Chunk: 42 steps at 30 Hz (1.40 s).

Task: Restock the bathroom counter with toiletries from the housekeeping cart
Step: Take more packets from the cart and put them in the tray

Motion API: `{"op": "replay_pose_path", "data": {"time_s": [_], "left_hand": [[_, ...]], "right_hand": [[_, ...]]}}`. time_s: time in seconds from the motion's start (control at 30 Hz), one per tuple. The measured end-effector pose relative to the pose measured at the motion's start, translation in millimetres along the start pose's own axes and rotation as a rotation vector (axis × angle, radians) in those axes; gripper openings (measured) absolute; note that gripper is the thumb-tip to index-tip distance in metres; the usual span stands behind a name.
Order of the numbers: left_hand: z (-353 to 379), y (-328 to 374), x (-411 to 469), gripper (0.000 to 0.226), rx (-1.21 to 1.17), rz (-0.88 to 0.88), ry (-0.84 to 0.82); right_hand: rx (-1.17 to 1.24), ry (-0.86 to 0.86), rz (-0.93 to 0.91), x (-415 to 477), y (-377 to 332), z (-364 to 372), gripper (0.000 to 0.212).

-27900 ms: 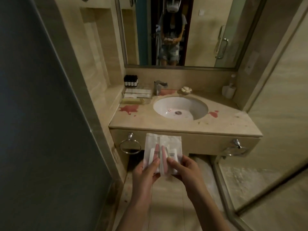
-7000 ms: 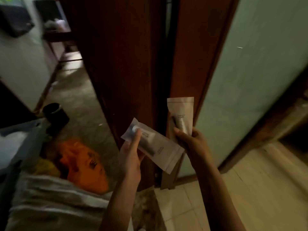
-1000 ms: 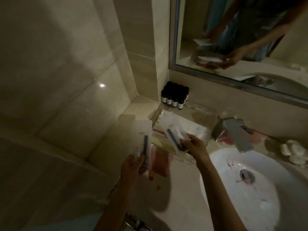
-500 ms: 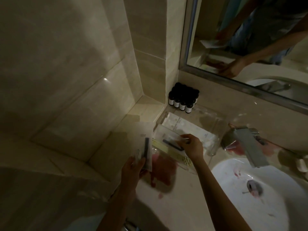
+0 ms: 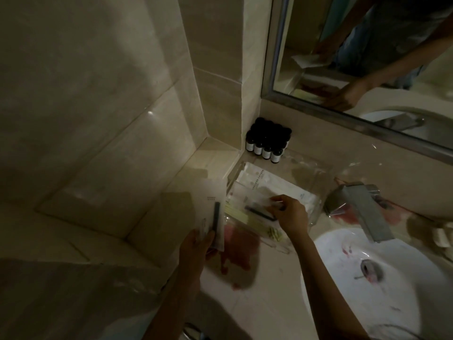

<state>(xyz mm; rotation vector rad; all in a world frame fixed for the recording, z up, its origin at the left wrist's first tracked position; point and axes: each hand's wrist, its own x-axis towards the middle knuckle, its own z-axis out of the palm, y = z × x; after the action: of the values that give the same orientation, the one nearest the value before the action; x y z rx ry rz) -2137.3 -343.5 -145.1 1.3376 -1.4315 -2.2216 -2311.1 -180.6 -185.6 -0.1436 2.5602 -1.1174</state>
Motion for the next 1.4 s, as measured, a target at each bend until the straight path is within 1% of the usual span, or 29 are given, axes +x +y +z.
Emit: {"op": "replay_pose_path", "data": {"time_s": [0.23, 0.4, 0.53, 0.63, 0.7, 0.73, 0.8, 0.87, 0.9, 0.97, 1.0, 1.07, 1.13, 1.23, 1.3, 1.37, 1.4], "left_hand": [[11, -7, 0, 0.011, 0.063, 0.006, -0.003], [19, -12, 1, 0.007, 0.092, -0.008, -0.040], [23, -16, 1, 0.008, 0.153, 0.041, -0.081], [25, -19, 0, 0.013, 0.211, 0.074, -0.104], [27, -18, -4, 0.011, 0.238, 0.082, -0.130], [27, -17, -6, 0.009, 0.261, 0.069, -0.153], [28, -16, -10, 0.012, 0.317, 0.034, -0.206], [29, -15, -10, 0.019, 0.348, 0.034, -0.223], [28, -15, -9, 0.021, 0.352, 0.036, -0.227], [29, -14, -9, 0.024, 0.354, 0.022, -0.242], [30, -15, -9, 0.024, 0.354, 0.016, -0.241], [31, -17, -8, 0.023, 0.316, 0.045, -0.205], [33, -18, -6, 0.025, 0.263, 0.088, -0.134], [33, -18, -4, 0.021, 0.261, 0.122, -0.126], [31, -20, -2, 0.020, 0.249, 0.122, -0.126], [30, -22, -2, 0.029, 0.245, 0.107, -0.138], [29, -22, -2, 0.034, 0.248, 0.096, -0.148]], "right_hand": [[-0.106, 0.050, -0.004, -15, 30, -24, 0.019], [-0.211, 0.084, -0.092, -24, 50, -33, 0.013], [-0.279, 0.191, -0.277, -25, 62, -28, 0.012], [-0.311, 0.276, -0.330, -29, 71, -21, 0.018], [-0.308, 0.354, -0.350, -35, 73, -16, 0.027], [-0.309, 0.395, -0.369, -39, 72, -14, 0.028], [-0.325, 0.443, -0.433, -44, 68, -8, 0.024], [-0.341, 0.411, -0.515, -45, 63, -2, 0.029], [-0.344, 0.370, -0.556, -44, 59, 1, 0.031], [-0.353, 0.272, -0.630, -37, 55, 6, 0.027], [-0.361, 0.224, -0.654, -32, 53, 8, 0.028], [-0.371, 0.132, -0.678, -22, 51, 9, 0.036], [-0.355, 0.073, -0.695, -16, 49, 6, 0.034], [-0.313, 0.001, -0.705, -14, 51, 3, 0.031], [-0.329, -0.047, -0.762, -10, 58, 6, 0.030], [-0.346, -0.118, -0.777, -8, 64, 10, 0.031], [-0.324, -0.145, -0.733, -8, 64, 10, 0.033]]}}
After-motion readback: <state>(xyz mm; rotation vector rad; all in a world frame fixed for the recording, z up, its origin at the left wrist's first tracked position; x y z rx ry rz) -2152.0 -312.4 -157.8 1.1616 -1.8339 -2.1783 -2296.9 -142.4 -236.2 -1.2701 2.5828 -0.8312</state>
